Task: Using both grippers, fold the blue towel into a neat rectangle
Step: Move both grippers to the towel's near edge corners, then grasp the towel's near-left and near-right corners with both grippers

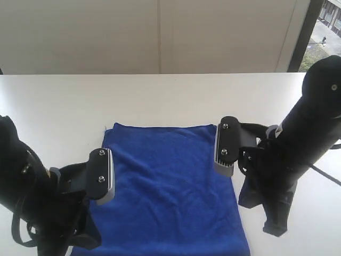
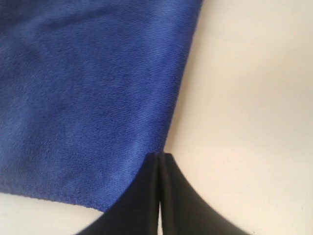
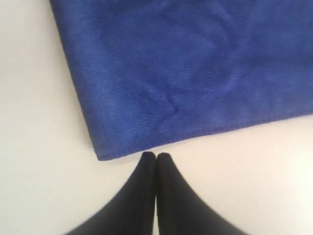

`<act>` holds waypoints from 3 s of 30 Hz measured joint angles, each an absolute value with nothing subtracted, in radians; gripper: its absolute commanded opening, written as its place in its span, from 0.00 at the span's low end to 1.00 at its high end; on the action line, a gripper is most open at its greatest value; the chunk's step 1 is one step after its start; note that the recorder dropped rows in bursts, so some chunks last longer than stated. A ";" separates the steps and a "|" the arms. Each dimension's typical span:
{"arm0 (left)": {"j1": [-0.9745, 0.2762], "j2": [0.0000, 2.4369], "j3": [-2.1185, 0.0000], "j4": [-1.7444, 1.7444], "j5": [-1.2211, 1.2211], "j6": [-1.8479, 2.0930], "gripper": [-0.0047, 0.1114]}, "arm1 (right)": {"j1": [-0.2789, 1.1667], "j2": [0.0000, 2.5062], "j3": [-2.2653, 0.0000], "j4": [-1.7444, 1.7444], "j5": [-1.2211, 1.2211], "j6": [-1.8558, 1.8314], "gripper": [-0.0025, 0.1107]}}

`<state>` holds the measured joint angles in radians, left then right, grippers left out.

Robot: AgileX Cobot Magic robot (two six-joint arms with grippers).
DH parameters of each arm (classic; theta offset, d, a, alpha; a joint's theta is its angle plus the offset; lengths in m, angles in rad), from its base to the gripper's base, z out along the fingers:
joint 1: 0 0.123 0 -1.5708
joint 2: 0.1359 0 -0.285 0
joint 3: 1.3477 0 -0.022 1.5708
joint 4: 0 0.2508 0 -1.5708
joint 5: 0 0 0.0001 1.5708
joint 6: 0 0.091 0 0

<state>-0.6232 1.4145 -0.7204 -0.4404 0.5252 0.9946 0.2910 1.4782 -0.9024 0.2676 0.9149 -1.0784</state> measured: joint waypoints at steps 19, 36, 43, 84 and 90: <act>-0.623 1.413 -0.652 -0.412 0.483 1.235 0.55 | 0.388 1.477 -0.764 0.292 0.782 -1.301 0.49; -0.623 1.413 -0.562 -0.370 0.293 1.235 0.55 | 0.388 1.609 -0.758 0.292 0.739 -1.315 0.49; -0.623 1.422 -0.562 -0.370 0.291 1.235 0.55 | 0.388 1.646 -0.758 0.292 0.739 -1.327 0.49; -0.623 1.517 -0.562 -0.378 0.232 1.235 0.48 | 0.390 1.648 -0.758 0.292 0.771 -1.338 0.49; -0.623 1.517 -0.562 -0.378 0.230 1.235 0.47 | 0.408 1.648 -0.758 0.294 0.784 -1.348 0.49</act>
<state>-0.6232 1.5170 -0.5622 -0.3784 0.2301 1.2347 0.4082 1.6484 -0.7579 0.2936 0.7844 -1.3476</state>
